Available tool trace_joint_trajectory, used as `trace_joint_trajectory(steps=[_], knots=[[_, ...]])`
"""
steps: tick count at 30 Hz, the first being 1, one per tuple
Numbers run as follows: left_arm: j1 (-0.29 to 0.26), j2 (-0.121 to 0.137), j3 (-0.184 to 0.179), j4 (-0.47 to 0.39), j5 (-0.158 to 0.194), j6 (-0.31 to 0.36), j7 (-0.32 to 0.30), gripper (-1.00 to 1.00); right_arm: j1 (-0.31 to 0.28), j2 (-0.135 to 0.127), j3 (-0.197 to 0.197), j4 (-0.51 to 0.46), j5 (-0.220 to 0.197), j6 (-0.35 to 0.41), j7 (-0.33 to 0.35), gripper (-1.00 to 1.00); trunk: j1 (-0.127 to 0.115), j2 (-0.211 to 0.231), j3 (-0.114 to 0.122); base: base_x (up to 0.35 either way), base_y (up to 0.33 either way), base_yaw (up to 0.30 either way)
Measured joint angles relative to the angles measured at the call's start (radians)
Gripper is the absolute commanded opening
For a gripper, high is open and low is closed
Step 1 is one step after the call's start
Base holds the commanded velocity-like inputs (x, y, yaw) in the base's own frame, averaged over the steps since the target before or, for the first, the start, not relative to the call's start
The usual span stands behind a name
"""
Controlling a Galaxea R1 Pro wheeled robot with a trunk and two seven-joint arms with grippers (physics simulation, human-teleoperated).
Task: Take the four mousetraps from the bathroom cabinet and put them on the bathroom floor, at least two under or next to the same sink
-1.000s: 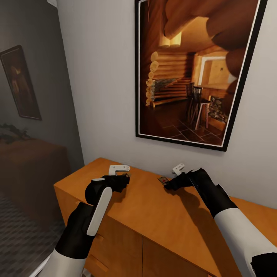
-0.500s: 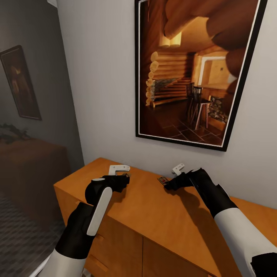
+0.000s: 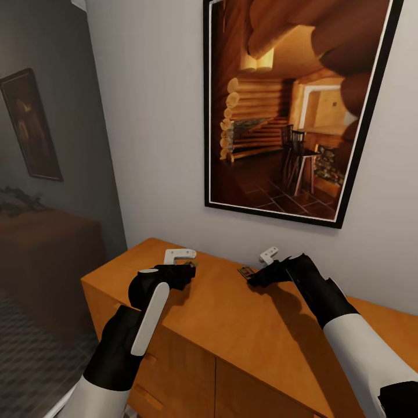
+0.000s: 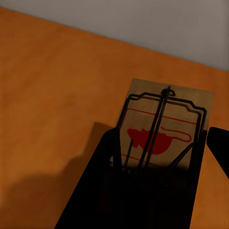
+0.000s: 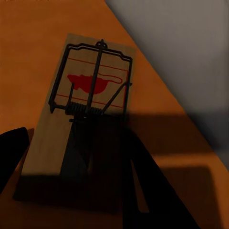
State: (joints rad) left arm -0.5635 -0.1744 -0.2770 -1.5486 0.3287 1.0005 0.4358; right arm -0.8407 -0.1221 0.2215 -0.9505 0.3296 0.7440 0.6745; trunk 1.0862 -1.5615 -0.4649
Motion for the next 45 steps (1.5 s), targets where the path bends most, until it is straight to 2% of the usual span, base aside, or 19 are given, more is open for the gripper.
trace_joint_trajectory(steps=[14,25,28,45], knots=[[0.0,0.0,0.001,0.017,-0.004,-0.002,0.0,-1.0,0.0,0.0,-0.001,0.0,0.0,0.0,0.0,-1.0,0.0,0.0,0.0,0.0,0.0,0.0],[0.0,0.0,0.001,0.022,-0.007,-0.004,0.0,-1.0,0.0,0.0,0.0,0.046,-0.007,-0.001,0.0,-1.0,-0.042,0.077,0.034,0.0,0.0,0.0],[0.0,0.0,0.0,0.023,-0.005,-0.004,-0.003,-1.0,0.001,0.001,0.001,0.047,0.007,0.0,0.0,-1.0,-0.053,0.098,0.044,0.0,0.0,0.0],[0.0,0.0,0.001,0.023,-0.003,-0.004,-0.006,-1.0,0.001,0.001,0.001,0.047,0.007,-0.001,0.0,-1.0,-0.119,0.217,0.097,0.0,0.002,0.0]])
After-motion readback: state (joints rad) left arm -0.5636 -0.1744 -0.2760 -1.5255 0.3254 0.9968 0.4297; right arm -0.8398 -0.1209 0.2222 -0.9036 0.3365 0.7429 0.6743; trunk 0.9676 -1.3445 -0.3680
